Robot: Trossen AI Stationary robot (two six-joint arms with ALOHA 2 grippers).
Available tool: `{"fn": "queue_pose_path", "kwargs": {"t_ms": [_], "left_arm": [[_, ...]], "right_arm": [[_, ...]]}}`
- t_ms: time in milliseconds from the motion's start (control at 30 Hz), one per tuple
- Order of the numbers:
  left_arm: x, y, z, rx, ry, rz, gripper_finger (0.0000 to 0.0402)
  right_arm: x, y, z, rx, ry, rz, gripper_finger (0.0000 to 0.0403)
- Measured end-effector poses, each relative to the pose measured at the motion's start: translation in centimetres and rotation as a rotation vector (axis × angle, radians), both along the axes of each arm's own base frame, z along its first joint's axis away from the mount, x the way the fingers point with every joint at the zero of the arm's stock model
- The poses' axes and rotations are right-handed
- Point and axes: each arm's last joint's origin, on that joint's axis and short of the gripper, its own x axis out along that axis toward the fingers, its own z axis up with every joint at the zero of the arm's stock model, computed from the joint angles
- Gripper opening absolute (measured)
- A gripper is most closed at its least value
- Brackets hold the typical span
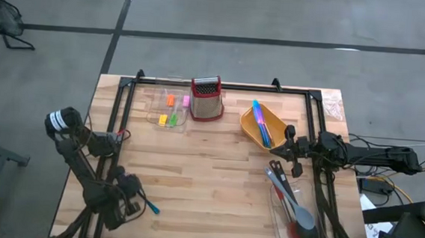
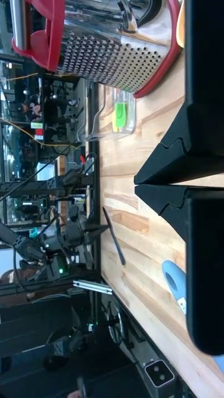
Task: Pick & Place Kitchen Items
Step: Put the blue table knife into the orange bin
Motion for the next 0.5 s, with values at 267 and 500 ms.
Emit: {"fn": "queue_pose_path", "kwargs": {"t_ms": [267,500], "left_arm": [[-0.2,0.6,-1.2,-0.007,-0.032,0.003,0.0003],[0.4,-0.4,-1.3,-0.085,-0.109,-0.071,0.0003]], "right_arm": [[0.0,0.0,0.0,0.0,0.0,0.0,0.0008],[0.0,0.0,0.0,0.0,0.0,0.0,0.0008]]}}
